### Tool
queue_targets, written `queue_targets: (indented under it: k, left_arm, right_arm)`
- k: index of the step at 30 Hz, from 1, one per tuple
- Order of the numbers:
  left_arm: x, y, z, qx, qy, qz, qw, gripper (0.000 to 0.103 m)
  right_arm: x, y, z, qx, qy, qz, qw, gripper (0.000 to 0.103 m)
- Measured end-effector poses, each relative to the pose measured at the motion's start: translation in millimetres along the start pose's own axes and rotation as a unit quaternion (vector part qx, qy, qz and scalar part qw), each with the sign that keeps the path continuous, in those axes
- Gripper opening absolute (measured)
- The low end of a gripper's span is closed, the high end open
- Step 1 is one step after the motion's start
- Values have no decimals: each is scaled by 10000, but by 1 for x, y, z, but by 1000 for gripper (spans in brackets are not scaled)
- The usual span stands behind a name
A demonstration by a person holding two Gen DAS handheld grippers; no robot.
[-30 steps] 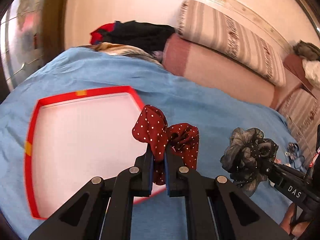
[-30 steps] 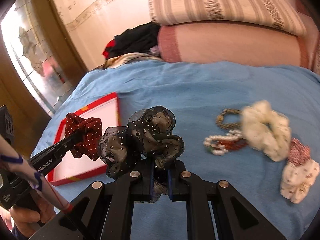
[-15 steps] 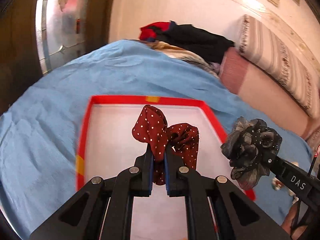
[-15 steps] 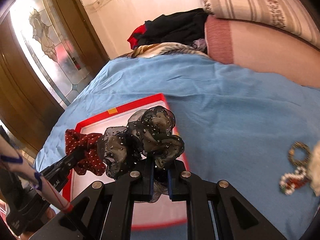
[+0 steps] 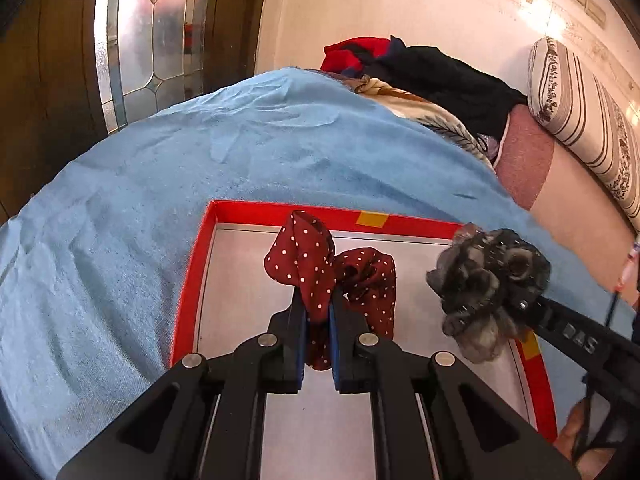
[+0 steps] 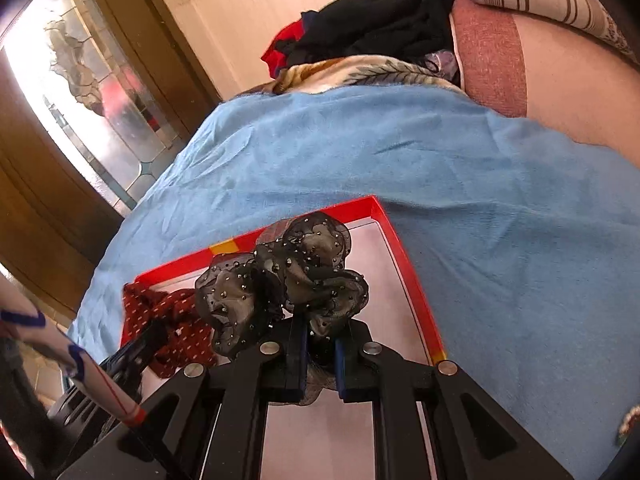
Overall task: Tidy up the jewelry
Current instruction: 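Carry both held scrunchies over the red-rimmed white tray, then open the left tool to drop the red scrunchie while right tool releases black scrunchie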
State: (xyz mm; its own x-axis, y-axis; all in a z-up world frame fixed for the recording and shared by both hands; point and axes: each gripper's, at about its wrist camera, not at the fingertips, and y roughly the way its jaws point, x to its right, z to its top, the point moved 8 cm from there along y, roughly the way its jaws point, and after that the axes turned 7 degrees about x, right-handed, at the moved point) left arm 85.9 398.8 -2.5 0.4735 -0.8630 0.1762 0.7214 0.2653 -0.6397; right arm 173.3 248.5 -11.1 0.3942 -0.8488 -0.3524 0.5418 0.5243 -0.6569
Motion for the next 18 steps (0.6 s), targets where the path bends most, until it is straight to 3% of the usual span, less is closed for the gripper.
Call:
queue_targets:
  k: [8,11,12,16,18]
  left_arm:
    - [0,7,-4,-156,-65,-64,9998,10]
    - [0,9,-5,-190,-83,-36,9998,11]
    - [-1,10,-5,-194,-87,-38,9998,11]
    - [0,8,-5,-158,-64,-19,9999,12]
    - [0,6,-4,-128,-35,12,9999,14]
  right_arm:
    - [3,22,-3,-181,160,69,9997,12]
    - [6,24,-4,-199,250,45,9995,25]
    - [7,24,-4,-184,316,66,9993,36]
    - [9,20,-2,-77,387,126,9991,45]
    - [10,17,-2,-39,320,45,9995,55]
